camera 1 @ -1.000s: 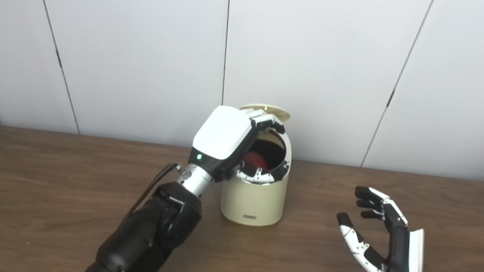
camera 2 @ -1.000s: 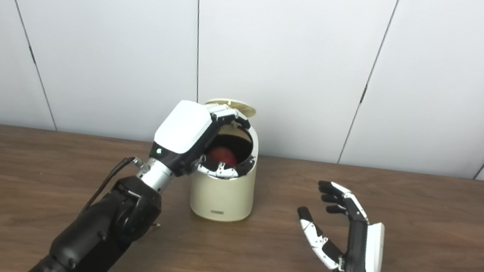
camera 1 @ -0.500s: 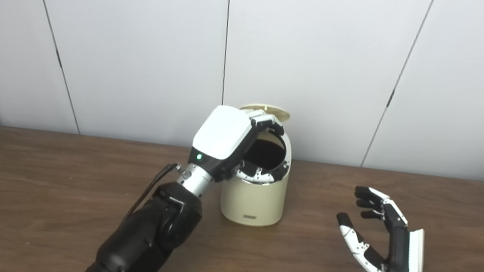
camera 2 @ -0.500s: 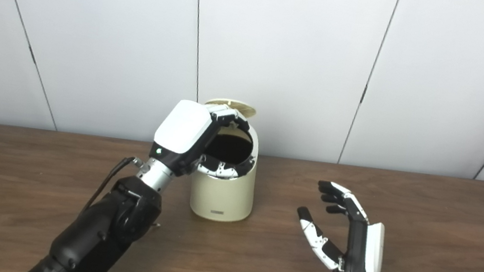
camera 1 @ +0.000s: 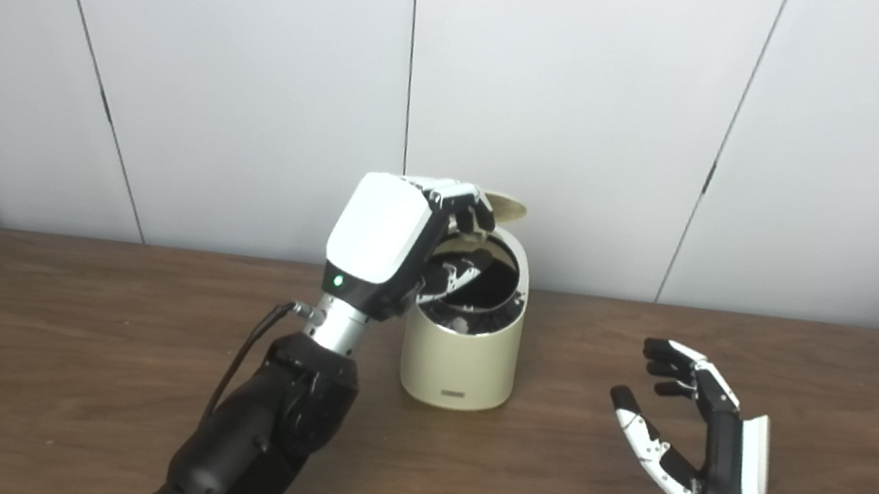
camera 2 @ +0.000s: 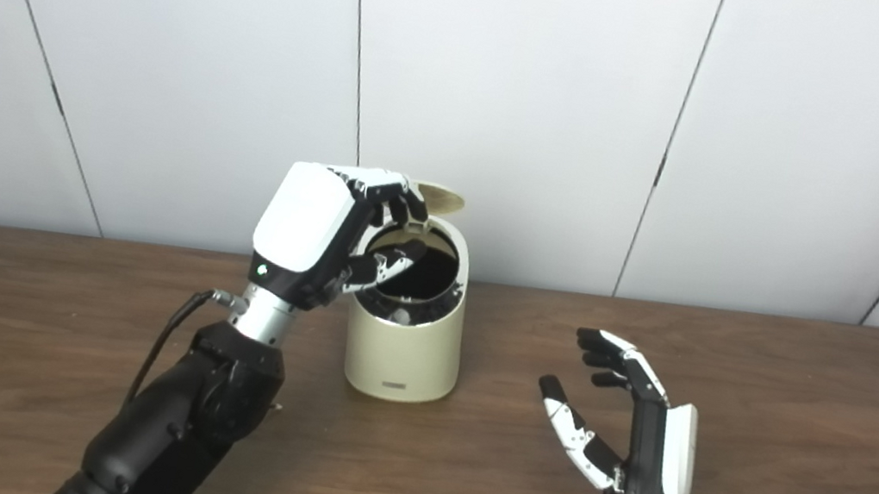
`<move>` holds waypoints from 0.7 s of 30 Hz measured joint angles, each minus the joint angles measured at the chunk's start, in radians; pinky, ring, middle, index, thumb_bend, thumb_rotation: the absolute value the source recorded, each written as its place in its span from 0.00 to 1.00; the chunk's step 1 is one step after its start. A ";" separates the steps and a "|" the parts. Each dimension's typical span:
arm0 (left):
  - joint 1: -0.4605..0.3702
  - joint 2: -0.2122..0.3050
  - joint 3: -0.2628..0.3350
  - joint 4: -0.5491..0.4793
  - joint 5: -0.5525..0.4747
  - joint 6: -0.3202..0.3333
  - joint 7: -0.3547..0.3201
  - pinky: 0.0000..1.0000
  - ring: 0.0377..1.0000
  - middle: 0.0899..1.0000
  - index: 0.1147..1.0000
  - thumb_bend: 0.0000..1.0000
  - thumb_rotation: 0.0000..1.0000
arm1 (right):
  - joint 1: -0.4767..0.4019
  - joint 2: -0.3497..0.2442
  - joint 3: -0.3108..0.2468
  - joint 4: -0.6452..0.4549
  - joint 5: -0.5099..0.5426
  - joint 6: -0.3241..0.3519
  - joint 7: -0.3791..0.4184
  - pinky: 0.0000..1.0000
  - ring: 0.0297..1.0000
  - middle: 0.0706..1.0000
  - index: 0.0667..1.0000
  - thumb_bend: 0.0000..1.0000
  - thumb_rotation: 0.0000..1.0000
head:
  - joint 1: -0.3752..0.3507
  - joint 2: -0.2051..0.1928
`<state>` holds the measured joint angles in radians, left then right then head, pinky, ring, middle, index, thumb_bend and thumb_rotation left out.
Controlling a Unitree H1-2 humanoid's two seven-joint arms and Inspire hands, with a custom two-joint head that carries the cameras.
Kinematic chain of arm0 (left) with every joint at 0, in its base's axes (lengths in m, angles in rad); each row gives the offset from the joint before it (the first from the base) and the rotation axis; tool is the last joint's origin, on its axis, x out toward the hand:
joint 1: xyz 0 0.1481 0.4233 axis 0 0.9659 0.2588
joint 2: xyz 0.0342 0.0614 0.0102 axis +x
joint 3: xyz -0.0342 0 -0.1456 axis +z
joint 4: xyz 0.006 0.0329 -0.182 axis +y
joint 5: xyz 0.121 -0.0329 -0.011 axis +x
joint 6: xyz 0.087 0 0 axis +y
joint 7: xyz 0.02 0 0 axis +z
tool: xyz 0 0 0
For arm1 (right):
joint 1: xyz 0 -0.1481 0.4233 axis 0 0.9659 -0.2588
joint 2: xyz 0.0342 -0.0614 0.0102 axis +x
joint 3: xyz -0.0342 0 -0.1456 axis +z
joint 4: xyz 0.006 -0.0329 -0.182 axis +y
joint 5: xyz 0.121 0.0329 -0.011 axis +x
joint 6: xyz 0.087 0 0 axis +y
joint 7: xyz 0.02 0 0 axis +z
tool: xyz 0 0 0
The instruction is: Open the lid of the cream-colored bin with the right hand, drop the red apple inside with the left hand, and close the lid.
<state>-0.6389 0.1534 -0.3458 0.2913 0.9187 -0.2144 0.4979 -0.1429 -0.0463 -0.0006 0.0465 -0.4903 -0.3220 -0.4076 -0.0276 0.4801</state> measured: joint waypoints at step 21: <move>0.314 -0.010 0.149 -0.356 -0.349 -0.235 -0.047 0.48 0.54 0.56 0.43 0.48 0.09 | -0.012 -0.007 0.000 0.025 0.057 -0.092 -0.004 0.63 0.69 0.68 0.68 0.35 0.70 | 0.006 -0.002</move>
<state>-0.3245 0.1432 -0.1973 -0.0645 0.5698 -0.4492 0.4511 -0.1545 -0.0534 -0.0001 0.0713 -0.4334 -0.4142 -0.4114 -0.0215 0.4786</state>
